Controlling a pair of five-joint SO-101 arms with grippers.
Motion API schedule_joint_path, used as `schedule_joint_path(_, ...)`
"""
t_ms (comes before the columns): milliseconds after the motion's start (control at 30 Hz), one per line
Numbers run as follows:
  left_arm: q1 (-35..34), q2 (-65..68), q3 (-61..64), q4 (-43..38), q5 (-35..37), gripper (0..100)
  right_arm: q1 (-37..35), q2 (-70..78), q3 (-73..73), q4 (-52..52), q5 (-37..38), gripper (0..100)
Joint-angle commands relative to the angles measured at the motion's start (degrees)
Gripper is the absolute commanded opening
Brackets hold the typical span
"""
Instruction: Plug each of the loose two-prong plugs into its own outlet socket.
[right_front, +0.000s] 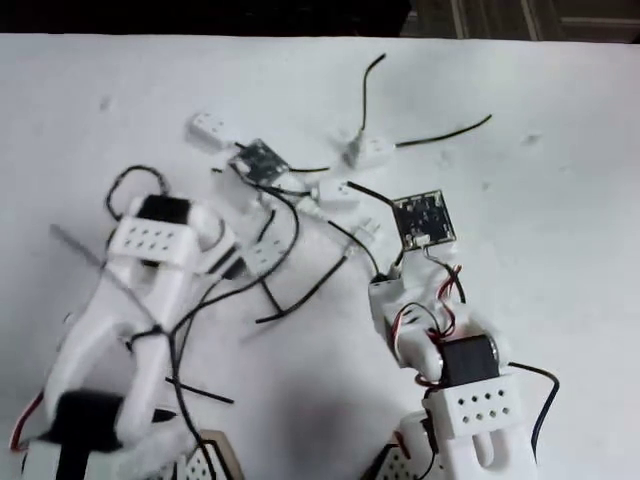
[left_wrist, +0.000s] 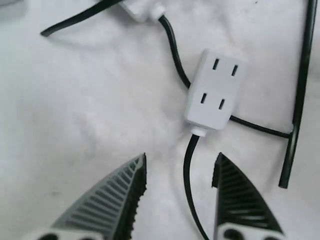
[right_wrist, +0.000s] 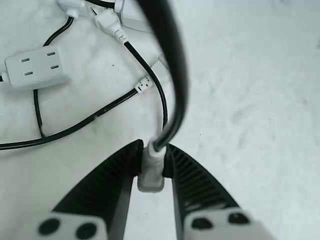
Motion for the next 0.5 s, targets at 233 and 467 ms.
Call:
schedule_joint_path(233, -9.01, -21.76, 20.04, -6.51, 0.62, 13, -14.55, 2.42, -3.60, -12.53, 0.70, 1.7)
schedule_joint_path(467, -13.23, -26.15, 27.60, -11.34, 1.14, 12, -16.75, 21.05, -10.99, -21.14, 0.26, 1.7)
